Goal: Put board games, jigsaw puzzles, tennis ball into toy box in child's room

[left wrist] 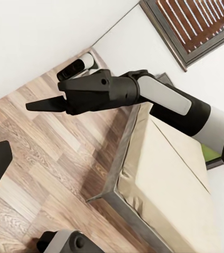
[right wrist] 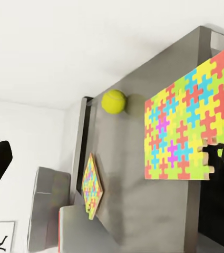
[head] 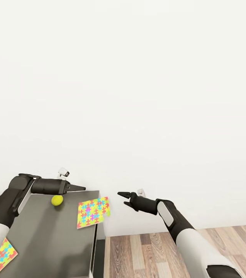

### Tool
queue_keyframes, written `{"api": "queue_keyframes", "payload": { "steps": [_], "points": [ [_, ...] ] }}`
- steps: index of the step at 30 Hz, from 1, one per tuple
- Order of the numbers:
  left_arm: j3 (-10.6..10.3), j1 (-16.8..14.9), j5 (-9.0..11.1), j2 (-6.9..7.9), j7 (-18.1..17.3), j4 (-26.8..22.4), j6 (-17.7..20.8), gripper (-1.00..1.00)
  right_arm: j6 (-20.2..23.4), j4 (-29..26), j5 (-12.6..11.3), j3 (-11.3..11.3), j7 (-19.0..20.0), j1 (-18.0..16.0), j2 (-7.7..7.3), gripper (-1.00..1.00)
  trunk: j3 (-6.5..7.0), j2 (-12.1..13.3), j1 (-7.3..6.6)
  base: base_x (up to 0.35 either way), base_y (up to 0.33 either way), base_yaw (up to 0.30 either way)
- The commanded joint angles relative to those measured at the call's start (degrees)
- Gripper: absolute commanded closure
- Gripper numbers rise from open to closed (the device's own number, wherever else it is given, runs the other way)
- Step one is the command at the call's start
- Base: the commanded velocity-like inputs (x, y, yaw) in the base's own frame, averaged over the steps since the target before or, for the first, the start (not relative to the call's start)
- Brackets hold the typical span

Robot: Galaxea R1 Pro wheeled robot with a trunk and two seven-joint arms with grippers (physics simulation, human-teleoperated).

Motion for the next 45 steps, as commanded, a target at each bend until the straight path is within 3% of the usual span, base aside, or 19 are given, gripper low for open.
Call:
{"api": "queue_keyframes", "payload": {
  "steps": [1, 45],
  "points": [
    [-0.2, 0.0, 0.3, 0.07, 0.0, 0.0, 0.6, -1.00, 0.3, 0.0, -0.1, -0.2, 0.1, 0.0, 0.05, -1.00, -0.26, -0.5, 0.23, 0.000, 0.000, 0.000],
    [0.0, 0.0, 0.5, 0.28, 0.0, -0.2, 0.6, -1.00, 0.2, 0.1, -0.1, -0.2, 0.0, 0.0, 0.11, -1.00, -8.16, -18.1, 9.90, 0.000, 0.000, 0.000]
  ]
}}
